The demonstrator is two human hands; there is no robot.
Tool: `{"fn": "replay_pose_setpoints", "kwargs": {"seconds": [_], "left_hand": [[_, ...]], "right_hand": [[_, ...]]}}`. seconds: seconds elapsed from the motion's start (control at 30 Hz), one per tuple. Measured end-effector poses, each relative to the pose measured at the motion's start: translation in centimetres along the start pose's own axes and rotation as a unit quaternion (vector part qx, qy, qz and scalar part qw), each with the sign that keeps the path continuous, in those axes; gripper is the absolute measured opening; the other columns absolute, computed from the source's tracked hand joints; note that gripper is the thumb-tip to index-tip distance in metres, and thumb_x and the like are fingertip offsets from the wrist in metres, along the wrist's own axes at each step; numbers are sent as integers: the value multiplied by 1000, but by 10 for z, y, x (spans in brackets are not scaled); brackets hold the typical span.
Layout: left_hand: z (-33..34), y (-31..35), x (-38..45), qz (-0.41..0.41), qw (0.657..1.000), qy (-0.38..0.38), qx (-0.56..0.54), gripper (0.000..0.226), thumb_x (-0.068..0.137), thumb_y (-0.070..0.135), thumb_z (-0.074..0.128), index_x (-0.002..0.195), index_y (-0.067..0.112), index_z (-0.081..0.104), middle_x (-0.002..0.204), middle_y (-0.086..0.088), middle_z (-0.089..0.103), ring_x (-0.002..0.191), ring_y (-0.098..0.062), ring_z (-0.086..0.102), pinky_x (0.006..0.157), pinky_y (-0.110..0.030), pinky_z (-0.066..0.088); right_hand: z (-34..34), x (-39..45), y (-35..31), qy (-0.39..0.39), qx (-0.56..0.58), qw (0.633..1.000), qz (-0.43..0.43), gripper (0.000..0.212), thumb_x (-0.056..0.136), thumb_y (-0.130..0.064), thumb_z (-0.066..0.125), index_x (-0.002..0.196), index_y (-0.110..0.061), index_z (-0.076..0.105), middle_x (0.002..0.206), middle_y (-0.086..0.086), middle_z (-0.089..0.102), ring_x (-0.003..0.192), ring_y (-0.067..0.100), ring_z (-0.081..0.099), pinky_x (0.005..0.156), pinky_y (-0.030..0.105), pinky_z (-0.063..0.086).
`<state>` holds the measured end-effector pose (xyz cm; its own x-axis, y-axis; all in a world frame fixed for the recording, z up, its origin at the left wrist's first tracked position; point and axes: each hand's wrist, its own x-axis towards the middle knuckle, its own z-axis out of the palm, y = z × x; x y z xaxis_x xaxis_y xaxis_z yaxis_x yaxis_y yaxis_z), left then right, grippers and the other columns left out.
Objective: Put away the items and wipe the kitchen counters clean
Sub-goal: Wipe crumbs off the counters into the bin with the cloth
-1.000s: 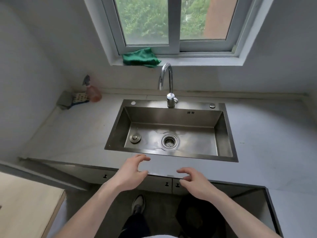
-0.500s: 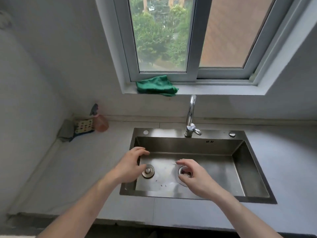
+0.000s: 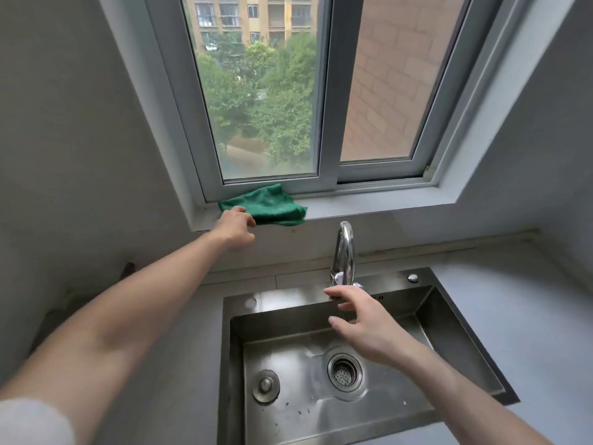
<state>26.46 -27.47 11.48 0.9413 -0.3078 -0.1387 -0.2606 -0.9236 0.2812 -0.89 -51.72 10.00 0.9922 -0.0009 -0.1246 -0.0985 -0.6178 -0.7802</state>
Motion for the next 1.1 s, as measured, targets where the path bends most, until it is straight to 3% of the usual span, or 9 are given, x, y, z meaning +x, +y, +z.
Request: {"fn": "replay_pose_setpoints", "kwargs": {"seconds": [0.2, 0.3, 0.43, 0.6, 0.7, 0.77, 0.93, 1.1], "left_hand": [[7, 1, 30, -8, 996, -64, 63, 50, 87, 23, 59, 135, 34, 63, 169, 0, 17, 154, -24, 21, 123, -40, 27], [13, 2, 40, 1, 994, -67, 88, 53, 84, 25, 58, 135, 39, 62, 169, 2, 19, 152, -24, 24, 123, -41, 26], [15, -3, 47, 25, 994, -4, 108, 44, 82, 27, 61, 126, 30, 67, 151, 5, 49, 133, -22, 49, 116, -41, 32], [-1, -9, 33, 68, 990, 103, 71, 39, 83, 33, 72, 122, 25, 70, 137, 5, 62, 121, -23, 59, 117, -44, 34], [-24, -7, 7, 89, 976, 197, 9, 23, 86, 22, 70, 106, 29, 76, 121, 11, 69, 106, -26, 66, 96, -38, 50], [-40, 0, -16, 102, 971, 216, -3, 22, 85, 17, 67, 98, 32, 77, 111, 14, 71, 100, -23, 67, 86, -34, 52], [-74, 28, -93, 170, 972, 155, 43, 18, 77, 24, 67, 85, 41, 71, 90, 18, 69, 86, -16, 63, 77, -34, 56], [-73, 77, -171, 262, 958, 93, 76, 13, 73, 28, 64, 83, 36, 64, 74, 18, 61, 74, -10, 56, 65, -28, 49]], "right_hand": [[-5, 7, 1, 18, -3, 1000, 14, 47, 92, -29, 65, 135, -43, 53, 135, -27, 49, 114, -5, 55, 97, 26, 51], [-4, 6, 3, 21, -6, 1000, 22, 47, 92, -30, 64, 135, -45, 52, 135, -31, 46, 114, -5, 56, 96, 23, 51], [-6, 4, 4, 30, -1, 999, 30, 46, 93, -29, 64, 135, -45, 52, 135, -32, 46, 112, -7, 57, 92, 21, 52], [-9, -5, 0, 44, 12, 999, 29, 46, 93, -25, 65, 133, -45, 54, 134, -32, 47, 111, -6, 59, 90, 20, 53], [-15, -10, -10, 63, 23, 998, 15, 45, 93, -19, 67, 130, -43, 56, 131, -27, 53, 109, -6, 60, 89, 18, 53], [-20, -13, -20, 81, 37, 996, -1, 45, 93, -15, 67, 128, -41, 58, 127, -22, 58, 109, -6, 60, 89, 18, 53], [-25, -27, -47, 124, 42, 989, -62, 46, 90, -17, 72, 127, -41, 60, 125, -20, 61, 114, -3, 59, 88, 19, 54], [-27, -52, -60, 148, -1, 983, -110, 63, 80, -38, 82, 136, -39, 54, 132, -26, 56, 123, -3, 53, 99, 11, 41]]}}
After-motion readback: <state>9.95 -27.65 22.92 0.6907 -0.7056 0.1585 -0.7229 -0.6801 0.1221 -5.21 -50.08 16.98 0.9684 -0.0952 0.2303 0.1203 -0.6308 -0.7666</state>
